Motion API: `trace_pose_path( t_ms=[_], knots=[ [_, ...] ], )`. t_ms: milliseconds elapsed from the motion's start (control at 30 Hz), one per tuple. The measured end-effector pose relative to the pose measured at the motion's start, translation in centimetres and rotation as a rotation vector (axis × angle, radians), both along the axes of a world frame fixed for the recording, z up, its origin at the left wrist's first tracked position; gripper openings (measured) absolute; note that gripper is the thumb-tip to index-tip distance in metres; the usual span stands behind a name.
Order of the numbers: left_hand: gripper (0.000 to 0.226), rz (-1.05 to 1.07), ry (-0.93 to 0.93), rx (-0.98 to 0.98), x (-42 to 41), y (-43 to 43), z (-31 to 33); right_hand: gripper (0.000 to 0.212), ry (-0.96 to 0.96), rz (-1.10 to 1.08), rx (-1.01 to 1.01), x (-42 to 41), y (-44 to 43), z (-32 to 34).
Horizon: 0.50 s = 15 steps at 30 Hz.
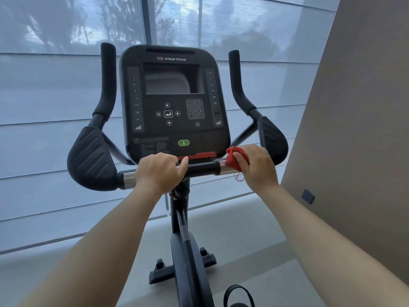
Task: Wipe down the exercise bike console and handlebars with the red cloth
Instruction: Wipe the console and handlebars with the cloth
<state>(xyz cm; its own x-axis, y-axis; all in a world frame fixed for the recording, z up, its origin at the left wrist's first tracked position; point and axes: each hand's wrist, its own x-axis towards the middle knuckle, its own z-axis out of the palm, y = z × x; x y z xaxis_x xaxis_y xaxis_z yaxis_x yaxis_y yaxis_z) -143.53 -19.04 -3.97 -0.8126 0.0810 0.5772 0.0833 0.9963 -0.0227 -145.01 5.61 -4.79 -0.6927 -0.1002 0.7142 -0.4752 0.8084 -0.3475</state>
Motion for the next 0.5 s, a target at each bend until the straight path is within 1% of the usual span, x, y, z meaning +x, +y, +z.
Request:
trace_pose_path(
  t_ms=[67, 167, 267, 333, 400, 500],
  knots=[
    [0.058, -0.012, 0.019, -0.007, 0.0, 0.0, 0.0, 0.031, 0.001, -0.040, 0.008, 0.4, -1.3, -0.5],
    [0.057, -0.025, 0.031, -0.011, 0.0, -0.2, 0.1, 0.031, 0.039, -0.010, 0.074, 1.4, -3.3, -1.5],
    [0.057, -0.046, 0.010, -0.013, 0.0, -0.2, 0.1, 0.031, 0.045, 0.032, 0.143, 1.3, -2.5, -1.2],
    [0.060, -0.055, -0.026, -0.018, 0.0, -0.4, 0.2, 0.029, 0.003, 0.020, 0.126, 1.2, -1.5, -0.5],
    [0.064, -0.058, -0.093, -0.032, 0.0, -0.7, 0.3, 0.027, -0.040, -0.024, 0.067, 1.1, -0.9, -0.1],
    [0.065, -0.081, -0.144, -0.038, 0.0, -1.1, 0.4, 0.028, -0.023, -0.095, -0.001, 1.0, -1.4, -0.5]
  ],
)
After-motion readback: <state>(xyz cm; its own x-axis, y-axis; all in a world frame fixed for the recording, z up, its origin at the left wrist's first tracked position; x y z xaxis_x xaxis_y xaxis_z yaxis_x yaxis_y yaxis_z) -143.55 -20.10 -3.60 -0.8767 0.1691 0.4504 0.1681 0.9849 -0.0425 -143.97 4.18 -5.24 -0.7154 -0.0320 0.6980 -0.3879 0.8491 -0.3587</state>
